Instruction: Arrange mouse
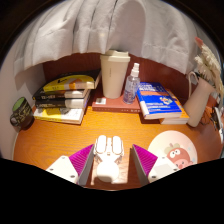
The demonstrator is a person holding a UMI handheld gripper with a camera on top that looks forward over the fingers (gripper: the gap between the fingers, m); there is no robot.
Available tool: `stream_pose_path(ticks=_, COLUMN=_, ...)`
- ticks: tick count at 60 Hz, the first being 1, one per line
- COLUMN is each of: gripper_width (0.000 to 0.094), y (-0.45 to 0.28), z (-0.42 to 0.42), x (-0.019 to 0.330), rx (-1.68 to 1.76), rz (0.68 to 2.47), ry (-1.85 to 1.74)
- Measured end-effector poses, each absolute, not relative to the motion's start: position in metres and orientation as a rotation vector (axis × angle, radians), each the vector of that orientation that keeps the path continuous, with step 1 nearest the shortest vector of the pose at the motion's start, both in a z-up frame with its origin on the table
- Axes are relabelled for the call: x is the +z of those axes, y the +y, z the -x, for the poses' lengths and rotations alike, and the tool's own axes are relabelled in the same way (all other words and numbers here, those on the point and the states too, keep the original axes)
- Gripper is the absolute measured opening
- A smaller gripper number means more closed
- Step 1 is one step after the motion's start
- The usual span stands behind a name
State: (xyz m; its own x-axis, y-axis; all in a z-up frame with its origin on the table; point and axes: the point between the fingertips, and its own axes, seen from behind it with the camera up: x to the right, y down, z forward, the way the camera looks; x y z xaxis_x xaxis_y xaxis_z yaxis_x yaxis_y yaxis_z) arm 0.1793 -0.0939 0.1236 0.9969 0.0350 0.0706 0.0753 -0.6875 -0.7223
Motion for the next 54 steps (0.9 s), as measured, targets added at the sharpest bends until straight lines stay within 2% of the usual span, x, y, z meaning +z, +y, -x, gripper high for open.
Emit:
stream_pose_path(ticks=5, gripper_width=0.0725, y=-0.099, z=-0.204, x=0.137, rx=-0.052, rz=2.331, ry=-0.040)
stream_pose_path(ticks=6, gripper_width=0.0712, y=-0.088, z=-0.193, x=0.128, rx=-0.039, rz=2.332, ry=-0.032)
stream_pose_path(ticks=12, gripper_width=0.0550, y=-0.097, z=-0.202, x=0.140, rx=0.024, rz=2.326, ry=-0.028)
stream_pose_path(ticks=14, gripper_width=0.0547, y=-0.100, z=-0.209, x=0.143, rx=0.024, rz=2.328, ry=-0.033)
stream_pose_path(ticks=15, gripper_width=0.0544, y=-0.091, z=-0.195, x=0.131, rx=0.024, rz=2.327, ry=-0.033)
stream_pose_path(ticks=23, gripper_width=0.0505, y=-0.097, z=-0.215, x=0.140, rx=0.042, rz=2.343, ry=-0.020)
stream_pose_path(ticks=26, gripper_width=0.0437, y=-0.090, z=-0.210, x=0.136, rx=0.049, rz=2.352, ry=-0.014)
stream_pose_path(ticks=30, gripper_width=0.0394, y=-0.088, z=-0.213, x=0.139, rx=0.056, rz=2.356, ry=-0.022)
stream_pose_path(ticks=31, gripper_width=0.0418, y=-0.087, z=-0.213, x=0.138, rx=0.057, rz=2.356, ry=-0.034)
stream_pose_path(ticks=37, gripper_width=0.0407, y=-0.075, z=-0.212, x=0.148, rx=0.105, rz=2.387, ry=-0.090)
stream_pose_path(ticks=41, gripper_width=0.0409, y=-0.068, z=-0.204, x=0.175, rx=0.148, rz=2.361, ry=-0.141)
stream_pose_path(ticks=42, gripper_width=0.0381, y=-0.068, z=-0.202, x=0.192, rx=0.158, rz=2.342, ry=-0.155)
stream_pose_path(ticks=43, gripper_width=0.0407, y=-0.065, z=-0.201, x=0.206, rx=0.161, rz=2.318, ry=-0.170)
stream_pose_path(ticks=54, gripper_width=0.0412, y=-0.052, z=-0.255, x=0.361, rx=0.136, rz=2.094, ry=-0.222)
